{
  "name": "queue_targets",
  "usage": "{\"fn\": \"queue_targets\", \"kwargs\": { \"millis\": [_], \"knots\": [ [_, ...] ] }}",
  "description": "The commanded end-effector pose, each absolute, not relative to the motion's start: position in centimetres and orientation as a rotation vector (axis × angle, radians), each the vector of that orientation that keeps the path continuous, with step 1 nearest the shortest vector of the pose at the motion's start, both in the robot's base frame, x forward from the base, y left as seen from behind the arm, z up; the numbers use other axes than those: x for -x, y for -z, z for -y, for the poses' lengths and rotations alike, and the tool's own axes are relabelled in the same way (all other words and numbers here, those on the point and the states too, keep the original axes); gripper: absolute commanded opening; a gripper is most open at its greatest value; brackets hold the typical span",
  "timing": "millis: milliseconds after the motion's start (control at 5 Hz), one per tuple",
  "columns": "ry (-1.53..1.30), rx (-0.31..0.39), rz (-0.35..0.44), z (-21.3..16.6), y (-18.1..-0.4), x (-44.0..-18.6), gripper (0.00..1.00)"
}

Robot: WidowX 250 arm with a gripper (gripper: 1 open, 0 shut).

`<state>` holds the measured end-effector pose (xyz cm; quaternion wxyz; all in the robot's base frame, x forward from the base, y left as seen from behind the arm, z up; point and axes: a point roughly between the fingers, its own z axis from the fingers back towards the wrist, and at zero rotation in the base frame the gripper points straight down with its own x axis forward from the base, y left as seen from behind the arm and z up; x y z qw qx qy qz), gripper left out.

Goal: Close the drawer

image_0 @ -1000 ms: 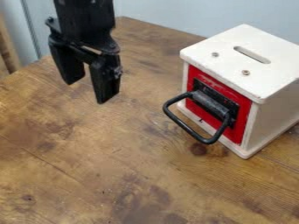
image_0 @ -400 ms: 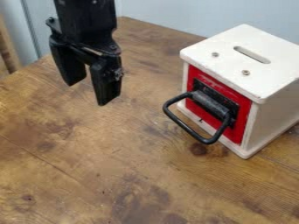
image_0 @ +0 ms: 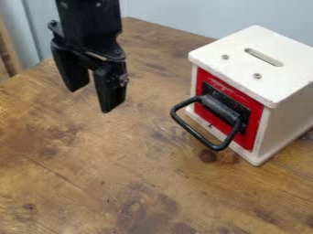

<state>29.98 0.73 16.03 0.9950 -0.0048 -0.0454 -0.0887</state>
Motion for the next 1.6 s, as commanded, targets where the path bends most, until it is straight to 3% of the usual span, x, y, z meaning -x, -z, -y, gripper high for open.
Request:
{"fn": "queue_targets", "kwargs": {
  "millis": [0, 1400],
  "knots": [
    [0.205, 0.001, 0.168, -0.1, -17.9, -29.8, 1.0],
    [0.19, 0.005, 0.178, -1.0, -18.3, -30.6, 1.0]
  ]
}}
